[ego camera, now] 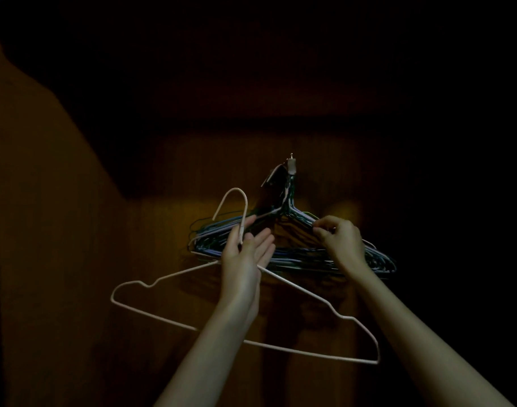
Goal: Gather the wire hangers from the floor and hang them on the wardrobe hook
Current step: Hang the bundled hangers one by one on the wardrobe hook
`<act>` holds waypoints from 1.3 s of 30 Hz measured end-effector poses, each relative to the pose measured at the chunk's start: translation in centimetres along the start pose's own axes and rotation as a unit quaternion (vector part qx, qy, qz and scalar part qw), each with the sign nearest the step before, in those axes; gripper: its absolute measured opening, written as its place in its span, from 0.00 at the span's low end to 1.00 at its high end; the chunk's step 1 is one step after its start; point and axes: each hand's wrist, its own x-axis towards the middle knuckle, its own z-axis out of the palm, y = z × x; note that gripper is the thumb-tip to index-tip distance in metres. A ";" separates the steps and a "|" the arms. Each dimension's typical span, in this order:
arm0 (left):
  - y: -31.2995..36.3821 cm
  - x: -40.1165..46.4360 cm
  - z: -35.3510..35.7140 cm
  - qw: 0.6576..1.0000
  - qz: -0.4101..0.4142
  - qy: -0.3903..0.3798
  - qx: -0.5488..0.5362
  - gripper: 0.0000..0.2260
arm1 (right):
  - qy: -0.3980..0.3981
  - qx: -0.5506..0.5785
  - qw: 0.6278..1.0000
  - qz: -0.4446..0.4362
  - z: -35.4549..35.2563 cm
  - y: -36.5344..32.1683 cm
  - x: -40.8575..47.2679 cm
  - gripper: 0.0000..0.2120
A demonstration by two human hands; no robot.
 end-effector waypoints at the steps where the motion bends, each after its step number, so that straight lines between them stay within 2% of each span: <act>1: -0.1 -0.1 -0.1 1.000 -0.003 0.003 0.003 0.14 | -0.002 -0.010 1.000 -0.006 0.0 0.1 -0.2 0.07; 7: -0.4 -0.5 -0.5 0.999 -0.025 0.027 0.007 0.13 | -0.002 -0.052 0.998 -0.037 -1.0 0.1 -1.2 0.13; 9: -0.5 -0.8 -0.6 0.999 -0.028 0.033 0.009 0.13 | -0.014 -0.014 0.999 -0.045 -1.6 -0.3 -2.4 0.12; 12: -0.7 -1.2 -0.6 0.999 -0.034 0.040 0.009 0.14 | -0.062 0.061 0.994 -0.072 -2.3 -1.2 -5.6 0.06; 17: -1.0 -2.1 0.2 0.997 -0.048 0.052 -0.003 0.14 | -0.174 0.048 0.979 -0.092 -2.6 -1.9 -10.6 0.06; 21: -1.1 -2.5 0.6 0.998 -0.045 0.036 -0.005 0.13 | -0.129 0.021 0.988 -0.086 -2.7 -1.5 -12.5 0.07; 24: -0.9 -3.0 0.5 0.998 -0.050 -0.026 0.010 0.12 | -0.073 0.030 0.993 -0.083 -3.4 -1.2 -12.7 0.04; 27: -0.6 -3.6 -0.2 0.991 -0.054 -0.082 0.085 0.14 | -0.036 0.046 0.995 -0.081 -4.2 -1.0 -12.3 0.04; 30: -0.3 -4.3 -1.2 0.986 -0.037 -0.064 0.151 0.15 | -0.022 0.056 0.995 -0.076 -5.0 -0.9 -11.9 0.04; 32: 0.0 -4.6 -2.2 0.984 0.013 -0.035 0.171 0.12 | -0.005 0.074 0.995 -0.072 -5.5 -0.7 -11.5 0.03; 35: 0.7 -4.7 -3.8 0.954 0.148 0.021 0.261 0.08 | 0.017 0.097 0.993 -0.072 -6.2 -0.9 -10.5 0.04; 36: 0.9 -4.5 -4.3 0.928 0.198 0.043 0.314 0.10 | 0.024 0.099 0.992 -0.078 -6.5 -1.1 -10.1 0.05; 39: 0.7 -3.7 -6.0 0.815 0.305 0.099 0.483 0.11 | 0.032 0.099 0.990 -0.099 -7.0 -1.4 -9.2 0.06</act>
